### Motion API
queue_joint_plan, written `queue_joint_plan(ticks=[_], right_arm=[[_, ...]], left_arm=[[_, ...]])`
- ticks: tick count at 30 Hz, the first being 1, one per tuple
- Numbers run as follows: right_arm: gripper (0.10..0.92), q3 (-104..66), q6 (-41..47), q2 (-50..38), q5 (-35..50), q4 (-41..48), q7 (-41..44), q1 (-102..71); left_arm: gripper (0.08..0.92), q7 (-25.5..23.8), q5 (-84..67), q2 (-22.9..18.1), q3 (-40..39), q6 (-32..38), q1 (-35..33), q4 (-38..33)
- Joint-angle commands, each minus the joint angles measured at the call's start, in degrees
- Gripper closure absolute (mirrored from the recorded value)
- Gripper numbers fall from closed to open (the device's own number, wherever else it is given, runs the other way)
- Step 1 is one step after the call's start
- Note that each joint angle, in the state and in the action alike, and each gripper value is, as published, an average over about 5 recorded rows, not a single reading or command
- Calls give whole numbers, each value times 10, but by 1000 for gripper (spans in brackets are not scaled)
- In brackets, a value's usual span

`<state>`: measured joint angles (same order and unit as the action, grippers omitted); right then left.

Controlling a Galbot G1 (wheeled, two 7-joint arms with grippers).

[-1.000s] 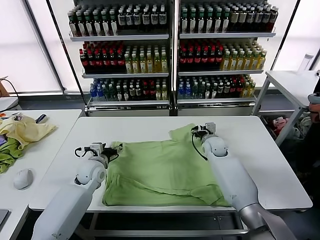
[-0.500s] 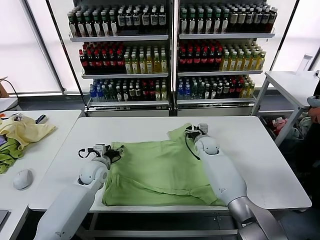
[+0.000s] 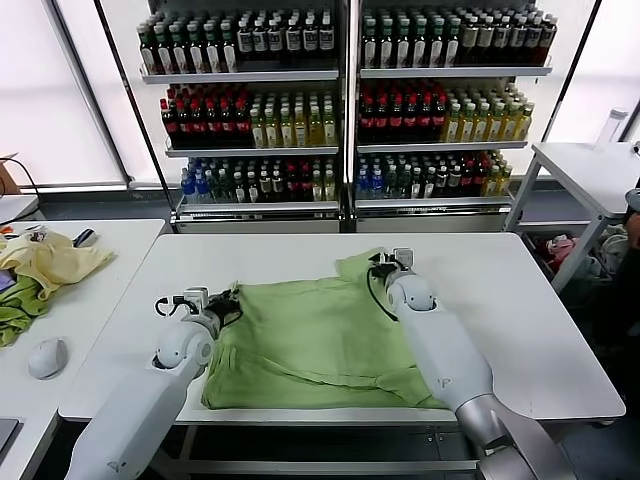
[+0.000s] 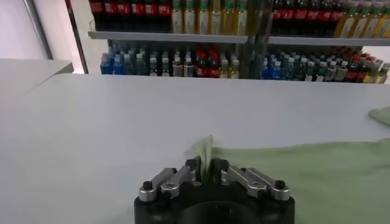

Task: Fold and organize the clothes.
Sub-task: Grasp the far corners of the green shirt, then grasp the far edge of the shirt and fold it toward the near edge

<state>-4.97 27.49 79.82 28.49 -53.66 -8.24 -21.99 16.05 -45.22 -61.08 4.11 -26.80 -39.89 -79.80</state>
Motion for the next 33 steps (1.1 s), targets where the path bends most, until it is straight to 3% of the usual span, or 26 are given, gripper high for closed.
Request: queue_joint_plan(ticks=[1, 16, 33], right_arm=[[901, 1, -2, -29, 24, -108, -1, -32], [907, -56, 13, -115, 77, -376, -26, -172], [907, -187, 20, -156, 73, -606, -31, -434]], left_arm=[[895, -9, -33, 19, 20, 38, -30, -61], [903, -17, -101, 78, 84, 55, -132, -228], [903, -23, -70, 107, 125, 40, -262, -310]])
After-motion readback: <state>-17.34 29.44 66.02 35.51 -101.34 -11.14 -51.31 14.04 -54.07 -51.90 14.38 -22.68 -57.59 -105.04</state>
